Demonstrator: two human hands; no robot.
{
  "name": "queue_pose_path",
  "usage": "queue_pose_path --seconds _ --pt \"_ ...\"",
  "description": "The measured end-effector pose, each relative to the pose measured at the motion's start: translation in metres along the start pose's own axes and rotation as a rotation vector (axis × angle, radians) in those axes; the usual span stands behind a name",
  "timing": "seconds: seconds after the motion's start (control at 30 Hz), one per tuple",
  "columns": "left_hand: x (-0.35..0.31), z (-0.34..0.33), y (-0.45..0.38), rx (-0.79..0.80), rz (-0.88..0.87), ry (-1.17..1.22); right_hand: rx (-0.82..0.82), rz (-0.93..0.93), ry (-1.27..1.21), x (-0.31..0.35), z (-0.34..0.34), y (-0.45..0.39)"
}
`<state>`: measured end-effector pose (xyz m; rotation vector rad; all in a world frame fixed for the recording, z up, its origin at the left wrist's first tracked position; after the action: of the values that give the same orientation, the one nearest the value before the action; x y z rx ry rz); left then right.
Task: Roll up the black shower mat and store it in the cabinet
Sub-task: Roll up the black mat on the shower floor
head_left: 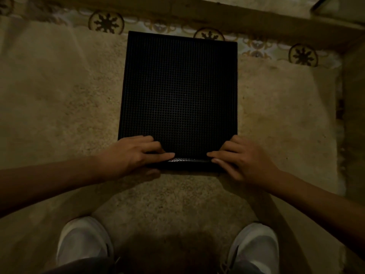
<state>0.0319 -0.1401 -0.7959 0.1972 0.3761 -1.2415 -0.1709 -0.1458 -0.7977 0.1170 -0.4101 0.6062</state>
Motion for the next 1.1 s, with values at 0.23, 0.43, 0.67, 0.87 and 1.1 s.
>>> queue_pose_path --seconds 0.23,0.43,0.67,0.87,1.1 --pt "0.013 -0.002 -0.004 0.054 0.027 0.019 -0.087 -0.032 0.018 0.046 -0.011 -0.010" --pt "0.021 0.007 -0.011 0.006 0.102 0.047 -0.057 -0.023 -0.027 0.034 -0.020 -0.014" --pt "0.009 0.006 -0.018 -0.085 0.232 -0.027 0.038 -0.039 -0.106 0.017 -0.011 -0.037" --pt "0.029 0.010 -0.018 -0.117 0.214 0.002 0.087 -0.071 -0.023 0.012 -0.006 -0.055" --pt "0.049 0.015 -0.027 -0.079 0.204 0.125 -0.190 -0.233 0.117 0.029 -0.012 -0.036"
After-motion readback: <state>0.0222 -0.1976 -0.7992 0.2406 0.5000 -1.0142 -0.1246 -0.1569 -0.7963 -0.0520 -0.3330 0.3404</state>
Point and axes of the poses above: each hand's wrist, its own y-axis away from the middle knuckle, its own z-axis out of the back of the hand, x = y × z, the point moved 9 cm from there along -y, towards the middle knuckle, and after that the axes turned 9 degrees about -z, right-handed, at the moved point
